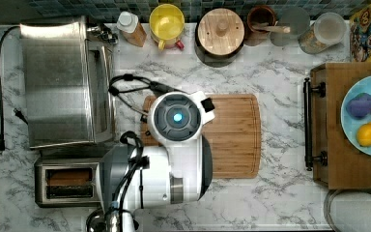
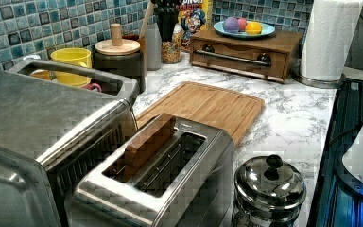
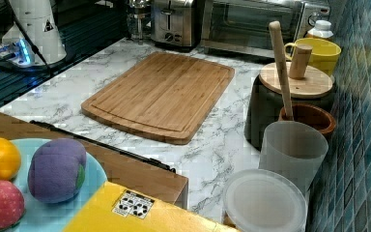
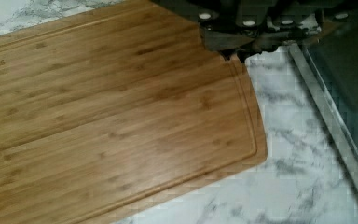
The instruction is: Turn on the toaster.
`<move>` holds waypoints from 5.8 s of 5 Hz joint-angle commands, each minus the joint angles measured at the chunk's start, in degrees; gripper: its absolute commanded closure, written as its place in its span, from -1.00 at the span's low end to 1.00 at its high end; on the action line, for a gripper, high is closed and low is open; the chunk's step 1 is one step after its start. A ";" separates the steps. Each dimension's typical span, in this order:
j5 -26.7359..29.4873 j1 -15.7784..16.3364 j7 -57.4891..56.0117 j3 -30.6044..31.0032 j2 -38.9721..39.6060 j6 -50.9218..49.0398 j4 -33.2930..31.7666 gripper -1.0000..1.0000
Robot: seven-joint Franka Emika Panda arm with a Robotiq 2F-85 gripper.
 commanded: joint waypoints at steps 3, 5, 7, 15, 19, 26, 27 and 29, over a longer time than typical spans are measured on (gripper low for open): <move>9.58 8.81 -8.60 8.14 -12.24 1.56 -15.20 1.00; 9.41 11.00 -11.09 9.28 -8.35 2.39 -16.17 1.00; 9.05 11.59 -12.13 9.93 -6.77 6.24 -18.15 1.00; 10.35 10.83 -5.13 6.88 1.13 13.40 -21.86 1.00; 13.77 9.93 -6.51 6.49 12.24 18.34 -24.82 1.00; 13.76 9.81 -6.52 6.60 12.24 18.35 -24.82 1.00; 13.77 9.93 -6.51 6.48 12.23 18.34 -24.81 1.00; 13.76 9.77 -6.50 6.65 12.24 18.35 -24.78 1.00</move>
